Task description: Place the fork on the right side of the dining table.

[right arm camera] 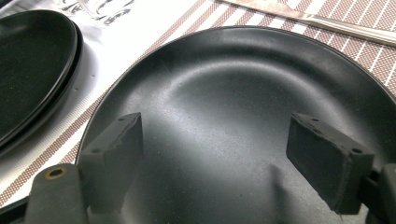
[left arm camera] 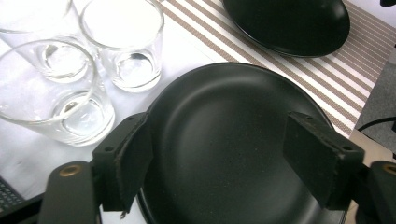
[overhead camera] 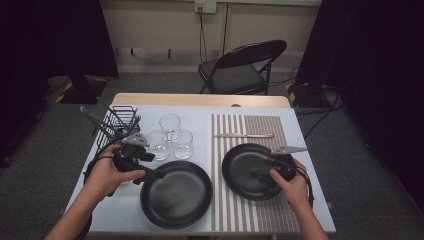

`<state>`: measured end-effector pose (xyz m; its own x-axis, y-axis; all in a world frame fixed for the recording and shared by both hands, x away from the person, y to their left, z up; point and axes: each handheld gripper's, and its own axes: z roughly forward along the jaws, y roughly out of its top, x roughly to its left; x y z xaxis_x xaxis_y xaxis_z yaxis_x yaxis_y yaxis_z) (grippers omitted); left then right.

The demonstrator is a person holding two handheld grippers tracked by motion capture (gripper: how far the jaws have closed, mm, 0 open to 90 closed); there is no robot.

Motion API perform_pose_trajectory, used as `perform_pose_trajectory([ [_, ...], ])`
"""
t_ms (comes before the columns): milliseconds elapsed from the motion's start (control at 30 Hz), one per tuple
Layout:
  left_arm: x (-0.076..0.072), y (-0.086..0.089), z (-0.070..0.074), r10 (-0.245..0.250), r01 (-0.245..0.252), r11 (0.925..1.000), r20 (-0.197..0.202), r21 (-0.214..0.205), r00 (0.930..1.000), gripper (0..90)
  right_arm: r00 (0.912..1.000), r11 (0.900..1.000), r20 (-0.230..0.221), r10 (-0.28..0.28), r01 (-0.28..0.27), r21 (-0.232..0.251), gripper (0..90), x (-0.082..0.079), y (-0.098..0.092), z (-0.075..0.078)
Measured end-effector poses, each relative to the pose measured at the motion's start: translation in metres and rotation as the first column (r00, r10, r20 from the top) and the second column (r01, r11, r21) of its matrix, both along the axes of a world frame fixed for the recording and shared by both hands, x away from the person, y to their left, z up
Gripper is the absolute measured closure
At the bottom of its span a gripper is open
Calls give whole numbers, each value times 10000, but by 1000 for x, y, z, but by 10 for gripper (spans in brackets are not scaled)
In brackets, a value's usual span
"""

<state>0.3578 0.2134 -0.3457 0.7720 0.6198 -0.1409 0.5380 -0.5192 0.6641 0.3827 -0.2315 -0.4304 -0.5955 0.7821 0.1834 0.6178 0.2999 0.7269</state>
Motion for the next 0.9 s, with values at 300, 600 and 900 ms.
perform_pose_trajectory([
  [300, -1, 11, 6, 201, -201, 9998, -36, 1, 9998, 251, 10000, 10000, 32, -13, 13, 56, 182, 0, -2, 1],
  [600, -3, 18, 12, 320, -319, 9995, -80, 34, 9995, 251, 10000, 9999, 57, -48, 48, 90, 182, 0, -2, 2],
  [900, -6, 27, 19, 470, -470, 9989, -54, -14, 9989, 262, 10000, 9999, 56, 71, -71, 86, 182, 1, 0, 1],
])
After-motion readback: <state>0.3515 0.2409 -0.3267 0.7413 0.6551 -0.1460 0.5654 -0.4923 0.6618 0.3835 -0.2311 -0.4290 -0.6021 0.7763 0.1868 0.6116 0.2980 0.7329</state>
